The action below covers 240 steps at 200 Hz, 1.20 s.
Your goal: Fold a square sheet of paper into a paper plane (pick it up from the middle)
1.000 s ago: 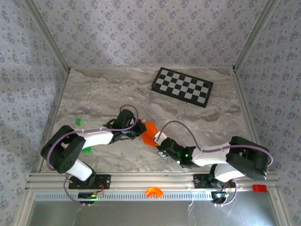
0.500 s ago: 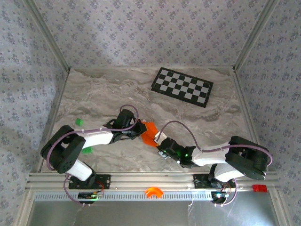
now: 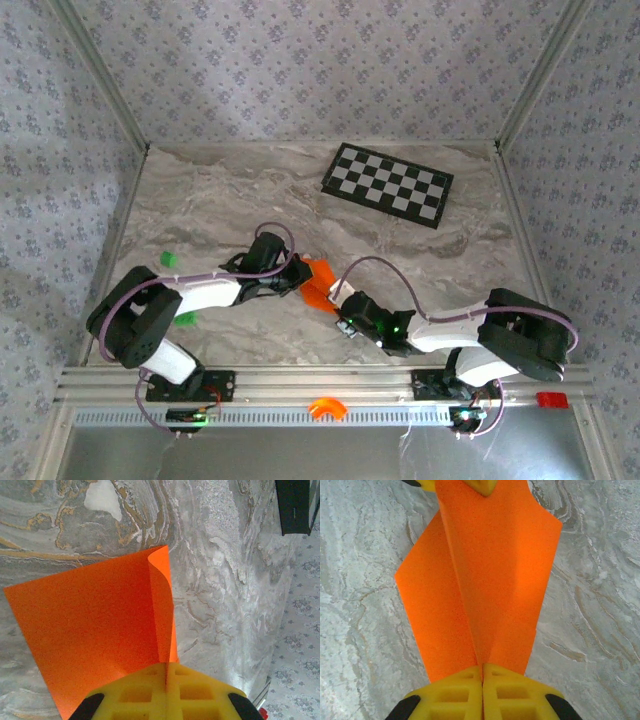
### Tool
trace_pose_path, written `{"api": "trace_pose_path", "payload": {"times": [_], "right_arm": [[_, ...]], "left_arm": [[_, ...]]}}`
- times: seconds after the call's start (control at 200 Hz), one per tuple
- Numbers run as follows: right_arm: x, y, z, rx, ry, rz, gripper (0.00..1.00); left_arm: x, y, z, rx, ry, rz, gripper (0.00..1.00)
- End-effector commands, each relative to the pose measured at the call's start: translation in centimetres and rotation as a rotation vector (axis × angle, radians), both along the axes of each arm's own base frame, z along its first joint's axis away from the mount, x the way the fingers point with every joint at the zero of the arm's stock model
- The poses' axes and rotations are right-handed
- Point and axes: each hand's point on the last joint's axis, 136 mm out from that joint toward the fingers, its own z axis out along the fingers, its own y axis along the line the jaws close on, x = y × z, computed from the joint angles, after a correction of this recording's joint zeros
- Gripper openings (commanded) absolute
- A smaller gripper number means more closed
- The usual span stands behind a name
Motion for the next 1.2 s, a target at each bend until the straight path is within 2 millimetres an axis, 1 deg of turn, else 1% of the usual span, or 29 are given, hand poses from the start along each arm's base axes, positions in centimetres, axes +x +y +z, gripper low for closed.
{"api": "trace_pose_path", "payload": {"times": [0.0,0.09,0.265,0.365,0.485,0.59,0.735,0.86,1.004,1.194], "right_arm": [[0.1,0.3,-0.1,0.004,0.024,-0.006,0.06],[0.0,0.3,-0.2,0.013,0.037,-0.008,0.03],[-0.6,1.0,-0.3,0.081,0.112,0.010,0.01],[-1.1,1.6,-0.2,0.136,0.183,0.045,0.00],[-1.2,2.3,0.3,0.248,0.290,0.053,0.00],[-0.9,2.5,0.8,0.333,0.368,0.041,0.00],[-0.5,2.5,1.4,0.402,0.429,0.030,0.00],[-0.2,2.4,1.3,0.425,0.470,0.016,0.00],[0.0,2.4,0.7,0.425,0.500,-0.005,0.00],[0.1,2.6,0.4,0.444,0.525,-0.019,0.00]], "left_arm": [[0.6,-0.1,1.1,-0.017,-0.024,0.012,0.13],[0.6,0.2,1.0,-0.004,-0.027,0.021,0.23],[0.7,1.4,1.8,0.029,-0.050,0.059,0.50],[0.6,2.7,2.1,0.064,-0.067,0.097,0.58],[0.3,4.3,2.5,0.093,-0.085,0.144,0.66],[-0.1,5.4,2.6,0.099,-0.096,0.174,0.69],[-0.3,6.1,3.1,0.094,-0.113,0.190,0.71],[-0.4,6.2,3.3,0.092,-0.119,0.189,0.71],[-0.4,6.1,3.1,0.095,-0.113,0.185,0.71],[-0.5,6.1,3.0,0.094,-0.105,0.184,0.71]]}}
